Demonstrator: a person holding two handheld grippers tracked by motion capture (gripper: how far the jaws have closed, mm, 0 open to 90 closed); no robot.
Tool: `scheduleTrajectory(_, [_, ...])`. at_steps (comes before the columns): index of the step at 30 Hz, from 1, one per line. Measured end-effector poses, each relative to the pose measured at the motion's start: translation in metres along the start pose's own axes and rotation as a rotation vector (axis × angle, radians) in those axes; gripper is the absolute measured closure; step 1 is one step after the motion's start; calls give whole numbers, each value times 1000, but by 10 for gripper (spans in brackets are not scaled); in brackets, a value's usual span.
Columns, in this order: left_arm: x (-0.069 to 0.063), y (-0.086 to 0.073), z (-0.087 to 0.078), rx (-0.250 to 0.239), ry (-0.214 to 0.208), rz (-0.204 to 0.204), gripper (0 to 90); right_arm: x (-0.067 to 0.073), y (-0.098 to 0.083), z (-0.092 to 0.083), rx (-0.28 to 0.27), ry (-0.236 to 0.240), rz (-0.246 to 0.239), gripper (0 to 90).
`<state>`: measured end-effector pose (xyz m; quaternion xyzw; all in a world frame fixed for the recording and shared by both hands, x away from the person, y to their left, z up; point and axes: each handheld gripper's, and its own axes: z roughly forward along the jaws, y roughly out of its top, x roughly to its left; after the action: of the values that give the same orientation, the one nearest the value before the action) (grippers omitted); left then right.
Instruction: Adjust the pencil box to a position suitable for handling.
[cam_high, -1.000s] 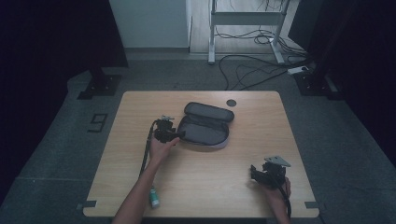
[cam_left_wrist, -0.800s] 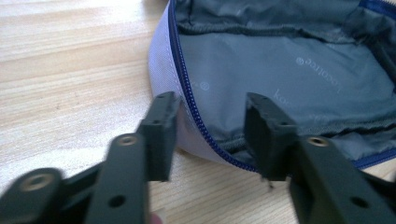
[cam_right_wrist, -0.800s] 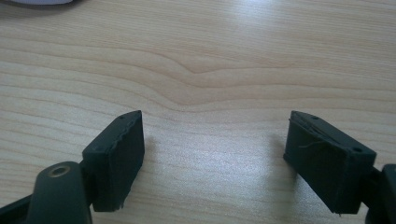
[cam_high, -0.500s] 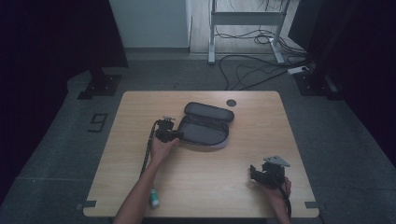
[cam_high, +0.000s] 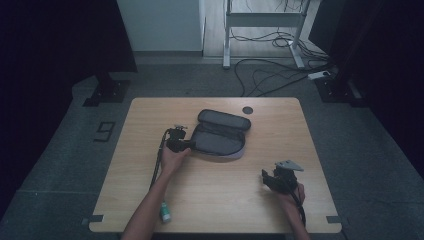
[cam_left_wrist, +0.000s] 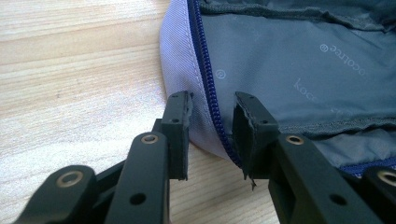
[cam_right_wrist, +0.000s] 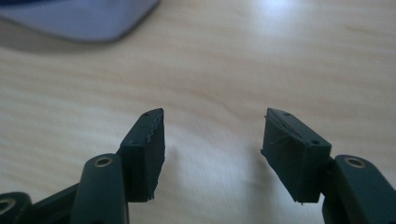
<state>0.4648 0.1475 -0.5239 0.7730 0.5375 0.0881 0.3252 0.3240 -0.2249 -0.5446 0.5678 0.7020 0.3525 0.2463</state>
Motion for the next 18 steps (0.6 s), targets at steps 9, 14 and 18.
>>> scheduleTrajectory(9, [1,0,1,1,-6,-10,682,8,31,7,-53,48,0,423])
scheduleTrajectory(14, [2,0,1,3,-10,-14,695,13,42,17,-43,82,-1,420])
scheduleTrajectory(18, [3,-1,1,0,-14,-18,701,17,51,21,-51,95,-3,410])
